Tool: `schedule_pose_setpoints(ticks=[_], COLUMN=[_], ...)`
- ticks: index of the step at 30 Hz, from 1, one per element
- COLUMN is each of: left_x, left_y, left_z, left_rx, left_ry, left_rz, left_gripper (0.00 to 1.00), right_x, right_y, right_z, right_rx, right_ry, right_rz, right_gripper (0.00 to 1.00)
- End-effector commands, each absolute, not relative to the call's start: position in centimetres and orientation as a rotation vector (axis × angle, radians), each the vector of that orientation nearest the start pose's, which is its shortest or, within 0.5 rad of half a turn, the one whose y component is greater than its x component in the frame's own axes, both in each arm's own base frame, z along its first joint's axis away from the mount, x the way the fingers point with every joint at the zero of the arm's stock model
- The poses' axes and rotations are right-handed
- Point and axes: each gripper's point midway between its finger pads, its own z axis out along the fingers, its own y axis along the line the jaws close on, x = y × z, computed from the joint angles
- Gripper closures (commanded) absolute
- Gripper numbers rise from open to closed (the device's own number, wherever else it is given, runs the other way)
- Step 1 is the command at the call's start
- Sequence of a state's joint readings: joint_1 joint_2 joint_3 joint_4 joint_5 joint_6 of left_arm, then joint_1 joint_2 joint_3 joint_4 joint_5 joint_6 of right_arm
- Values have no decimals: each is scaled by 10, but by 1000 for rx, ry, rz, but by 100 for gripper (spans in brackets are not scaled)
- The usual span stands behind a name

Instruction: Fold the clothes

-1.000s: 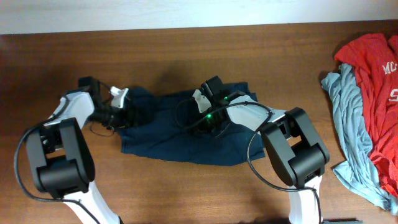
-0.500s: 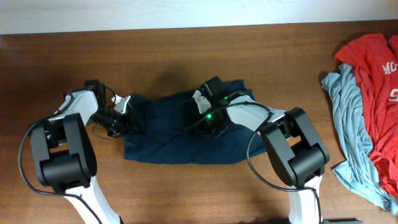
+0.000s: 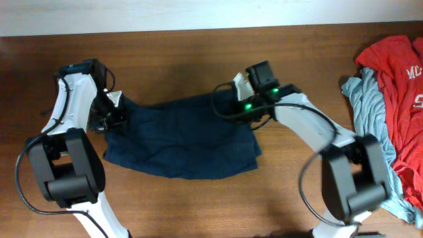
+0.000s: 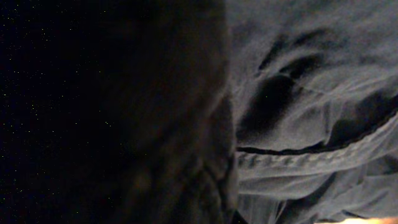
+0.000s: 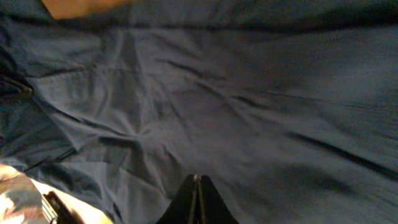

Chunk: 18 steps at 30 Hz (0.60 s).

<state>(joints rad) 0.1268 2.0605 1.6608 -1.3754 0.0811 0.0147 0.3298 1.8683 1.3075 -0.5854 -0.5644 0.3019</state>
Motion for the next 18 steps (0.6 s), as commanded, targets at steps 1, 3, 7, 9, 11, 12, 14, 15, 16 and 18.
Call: schedule_pose_setpoints(ticks=[1,3,7,9,11,12,14,15,16,18], left_x=[351,353,355,356,356,356,357,357,356,357], left_y=[43,37,23,14,6,0,-9,-14,-17,-25], left_z=[96,103,113,118,123,126,129,130,132,134], left_rx=[-201,-176,-152,-139,-130,-117,-91,-83,-72,-29], left_ry=[3267,3236,3152,3099,3045,3017,2980,2961,2947,2921], left_rz=[215,391,661,767,857,893,932,950,964,988], left_gripper=[99,99,99,99,99,99,99,99,99,99], right_x=[379,378,377,377,375,375,374,374,374,373], right_y=[213,212,210,210,210,209,208,207,204,200], right_z=[102,102,101,101,100,100,99,98,96,93], right_rx=[-210,-204,-210,-225,-223,-221,-222,-218,-212,-200], right_ry=[2723,2728,2734,2732,2739,2743,2749,2754,2762,2778], right_rz=[877,874,865,861,860,859,848,834,817,781], right_gripper=[96,96,96,96,96,96,96,96,96,96])
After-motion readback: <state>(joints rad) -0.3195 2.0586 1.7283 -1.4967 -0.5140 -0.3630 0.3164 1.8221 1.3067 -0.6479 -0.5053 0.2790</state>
